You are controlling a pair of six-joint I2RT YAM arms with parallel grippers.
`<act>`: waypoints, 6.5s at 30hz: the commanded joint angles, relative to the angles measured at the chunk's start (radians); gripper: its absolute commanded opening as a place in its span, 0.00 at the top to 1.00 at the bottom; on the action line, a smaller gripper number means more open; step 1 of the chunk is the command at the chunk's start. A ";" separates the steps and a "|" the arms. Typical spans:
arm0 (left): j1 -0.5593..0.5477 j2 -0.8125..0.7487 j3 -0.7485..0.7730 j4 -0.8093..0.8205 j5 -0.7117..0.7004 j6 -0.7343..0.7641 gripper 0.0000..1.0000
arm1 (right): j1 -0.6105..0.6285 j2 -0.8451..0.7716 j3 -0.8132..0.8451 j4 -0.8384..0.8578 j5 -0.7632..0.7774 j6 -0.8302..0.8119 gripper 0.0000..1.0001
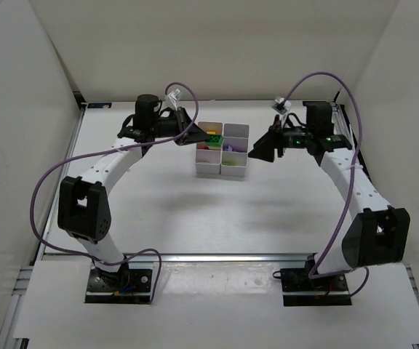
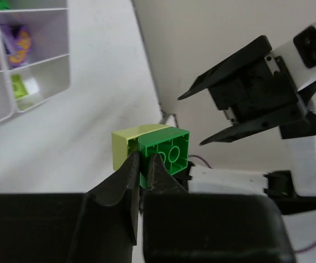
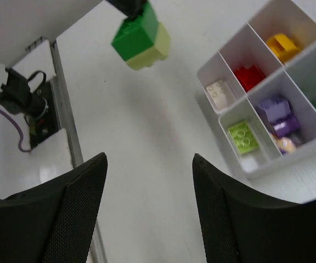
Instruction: Sort the legos into containers by color
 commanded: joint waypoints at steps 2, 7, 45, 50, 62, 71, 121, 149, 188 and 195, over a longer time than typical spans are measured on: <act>0.023 -0.004 -0.043 0.285 0.214 -0.216 0.90 | 0.132 -0.037 0.040 0.030 0.019 -0.254 0.32; 0.056 0.003 -0.142 0.491 0.340 -0.364 0.90 | 0.294 -0.127 -0.080 0.169 0.217 -0.440 0.34; 0.089 -0.062 -0.300 0.783 0.483 -0.583 0.90 | 0.573 -0.186 -0.203 0.570 0.598 -0.342 0.37; 0.091 -0.059 -0.297 0.783 0.481 -0.583 0.90 | 0.573 -0.170 -0.189 0.577 0.589 -0.333 0.50; 0.089 -0.034 -0.287 0.783 0.472 -0.583 0.90 | 0.587 -0.152 -0.163 0.573 0.584 -0.305 0.47; 0.091 -0.040 -0.290 0.796 0.455 -0.576 0.90 | 0.599 -0.132 -0.152 0.573 0.582 -0.272 0.87; 0.327 -0.231 -0.096 -0.122 -0.196 0.259 0.90 | 0.443 0.061 0.107 -0.036 0.973 0.213 1.00; 0.329 -0.221 -0.116 -0.119 -0.215 0.224 0.90 | 0.397 0.319 0.224 -0.047 1.128 0.333 1.00; -0.101 0.212 0.362 -0.232 -0.465 0.349 0.90 | 0.099 -0.026 0.164 -0.062 1.248 0.150 0.30; -0.211 0.358 0.600 -0.300 -0.614 0.477 0.90 | 0.026 -0.078 0.136 -0.081 1.211 0.157 0.31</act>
